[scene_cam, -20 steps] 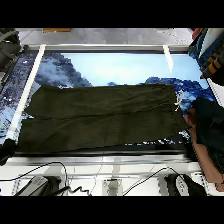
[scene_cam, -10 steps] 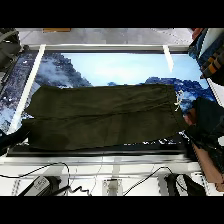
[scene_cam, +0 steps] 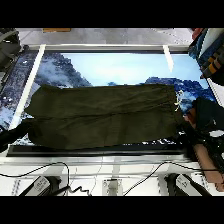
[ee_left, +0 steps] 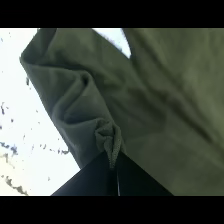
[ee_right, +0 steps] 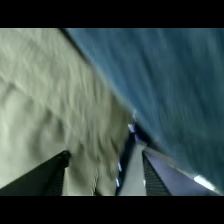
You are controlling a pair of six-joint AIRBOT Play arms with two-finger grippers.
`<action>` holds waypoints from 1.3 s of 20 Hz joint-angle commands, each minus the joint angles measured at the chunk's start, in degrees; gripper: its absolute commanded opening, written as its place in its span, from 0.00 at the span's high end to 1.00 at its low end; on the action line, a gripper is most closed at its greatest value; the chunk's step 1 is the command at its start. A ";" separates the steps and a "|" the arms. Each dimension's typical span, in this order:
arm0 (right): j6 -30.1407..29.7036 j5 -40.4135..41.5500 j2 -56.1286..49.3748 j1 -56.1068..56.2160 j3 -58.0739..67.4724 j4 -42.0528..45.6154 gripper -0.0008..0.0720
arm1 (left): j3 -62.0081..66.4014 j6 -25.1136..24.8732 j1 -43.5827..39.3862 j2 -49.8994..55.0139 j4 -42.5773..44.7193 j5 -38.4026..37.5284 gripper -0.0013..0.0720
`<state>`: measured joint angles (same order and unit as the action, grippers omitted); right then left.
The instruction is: Fold the clothes and pants, and hang the long-sleeved shirts on hangers.
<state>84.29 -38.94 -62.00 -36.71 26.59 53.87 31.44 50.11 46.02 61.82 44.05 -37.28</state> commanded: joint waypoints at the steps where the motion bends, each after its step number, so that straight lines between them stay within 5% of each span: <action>1: -7.43 8.09 -2.23 -0.02 -0.04 -4.24 0.45 | 1.86 0.00 -0.09 -0.22 -2.60 0.15 0.95; 3: -9.25 9.84 -2.23 -0.02 -0.04 -4.22 0.67 | 2.51 0.00 -0.09 -0.22 -2.58 0.13 0.95; 4: -10.56 9.73 -2.14 -0.02 -0.04 -4.24 0.96 | 2.58 0.00 -0.09 -0.22 -2.58 0.11 0.95; 9: -15.72 2.19 7.02 -0.04 -0.04 -1.14 0.94 | 7.15 0.04 -0.07 -2.51 -2.54 -1.51 0.95; 13: -5.62 -5.16 22.23 -0.04 -0.04 9.97 0.94 | 11.63 1.07 1.55 -6.82 -1.42 -1.05 0.95; 19: -0.85 -14.23 42.71 -0.04 -0.04 16.04 0.94 | 12.22 2.36 6.21 -8.59 7.63 -1.31 0.95; 26: 3.74 -8.28 40.72 -0.02 -0.02 7.23 0.94 | 12.28 2.43 0.63 -8.00 5.20 9.92 0.96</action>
<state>86.50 -50.94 -20.29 -36.71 26.52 65.52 43.64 52.38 49.52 53.47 49.78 -33.39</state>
